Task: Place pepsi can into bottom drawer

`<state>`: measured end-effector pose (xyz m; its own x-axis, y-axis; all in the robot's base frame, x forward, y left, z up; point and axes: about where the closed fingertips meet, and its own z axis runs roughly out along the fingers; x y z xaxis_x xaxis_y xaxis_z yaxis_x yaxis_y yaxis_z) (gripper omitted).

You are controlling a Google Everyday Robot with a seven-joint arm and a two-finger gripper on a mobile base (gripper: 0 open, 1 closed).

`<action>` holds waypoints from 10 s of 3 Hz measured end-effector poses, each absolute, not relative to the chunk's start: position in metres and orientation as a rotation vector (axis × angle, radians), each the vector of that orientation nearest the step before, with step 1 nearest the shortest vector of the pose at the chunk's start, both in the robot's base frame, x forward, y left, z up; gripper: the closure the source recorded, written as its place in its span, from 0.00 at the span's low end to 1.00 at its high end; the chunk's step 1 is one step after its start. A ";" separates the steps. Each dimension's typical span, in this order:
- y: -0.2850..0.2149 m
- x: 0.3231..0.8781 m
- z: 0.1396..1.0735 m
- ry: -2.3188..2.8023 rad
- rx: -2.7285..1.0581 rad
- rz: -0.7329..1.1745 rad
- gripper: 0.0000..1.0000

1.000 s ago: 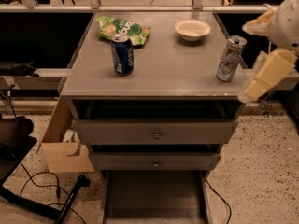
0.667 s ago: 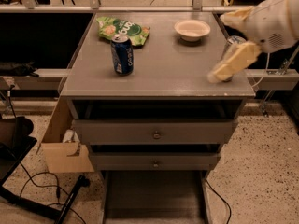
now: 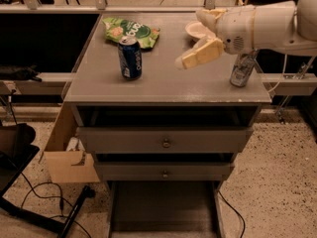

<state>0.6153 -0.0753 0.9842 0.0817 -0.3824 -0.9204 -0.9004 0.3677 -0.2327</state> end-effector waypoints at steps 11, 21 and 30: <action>0.066 0.693 0.902 1.554 -1.091 0.756 1.00; -0.053 0.444 0.512 1.561 -1.067 0.923 1.00; 0.007 0.481 0.200 1.471 -1.209 1.130 1.00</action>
Offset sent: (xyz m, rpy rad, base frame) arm 0.0324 0.0168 -0.0125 0.1012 0.0007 0.0067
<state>0.4810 0.0067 0.2002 -0.1227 -0.1722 -0.9774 -0.9888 0.1060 0.1055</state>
